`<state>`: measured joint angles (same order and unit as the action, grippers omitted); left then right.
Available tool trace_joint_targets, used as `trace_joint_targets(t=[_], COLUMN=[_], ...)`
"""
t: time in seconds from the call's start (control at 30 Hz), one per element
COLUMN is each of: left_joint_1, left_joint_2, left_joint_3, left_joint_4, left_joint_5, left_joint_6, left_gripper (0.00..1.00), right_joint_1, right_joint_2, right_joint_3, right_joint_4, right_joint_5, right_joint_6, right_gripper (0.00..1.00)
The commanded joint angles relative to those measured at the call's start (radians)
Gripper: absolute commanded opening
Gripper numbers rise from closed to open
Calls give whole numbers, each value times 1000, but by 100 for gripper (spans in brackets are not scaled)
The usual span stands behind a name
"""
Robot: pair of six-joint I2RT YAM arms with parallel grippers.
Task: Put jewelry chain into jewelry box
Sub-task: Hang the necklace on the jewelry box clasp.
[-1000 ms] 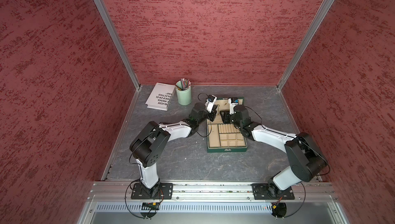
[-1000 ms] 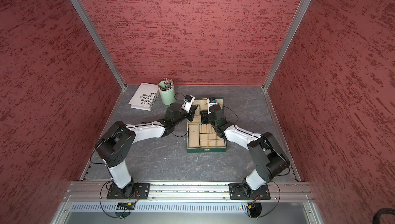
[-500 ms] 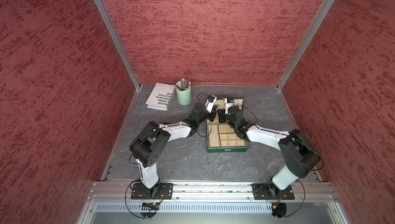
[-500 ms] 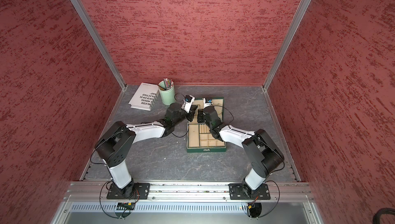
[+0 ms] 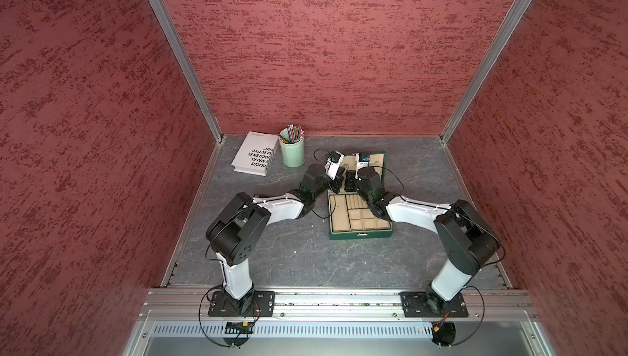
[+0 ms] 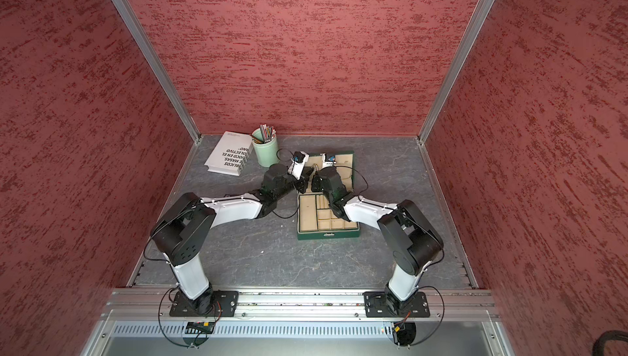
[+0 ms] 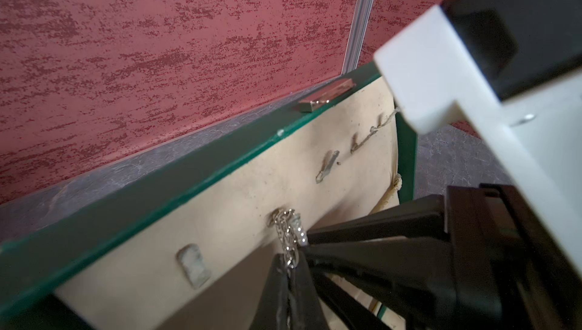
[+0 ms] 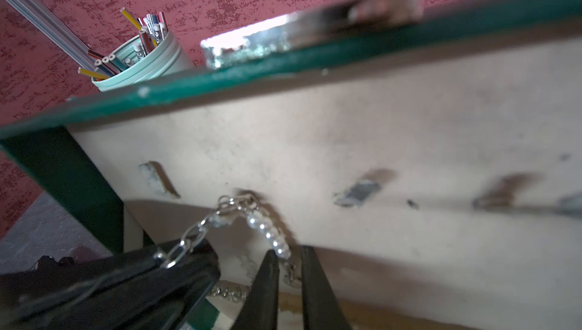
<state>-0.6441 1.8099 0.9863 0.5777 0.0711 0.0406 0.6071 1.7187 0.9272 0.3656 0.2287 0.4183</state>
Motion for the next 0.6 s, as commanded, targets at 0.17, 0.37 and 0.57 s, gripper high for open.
trace_joint_targets(t=[0.17, 0.37, 0.57], left_joint_1=[6, 6, 4], left_joint_2=[-31, -34, -35], left_joint_3=[-5, -1, 20], left_joint_4=[8, 7, -7], left_joint_5=[12, -5, -13], left_joint_6=[-1, -14, -19], left_gripper=[0, 0, 0], right_joint_1=[7, 6, -8], right_joint_2=[-30, -91, -139], right_joint_3=[-24, -72, -107], right_joint_4=[44, 42, 29], right_joint_5=[27, 27, 17], right_joint_6=[0, -17, -13], right_gripper=[0, 0, 0])
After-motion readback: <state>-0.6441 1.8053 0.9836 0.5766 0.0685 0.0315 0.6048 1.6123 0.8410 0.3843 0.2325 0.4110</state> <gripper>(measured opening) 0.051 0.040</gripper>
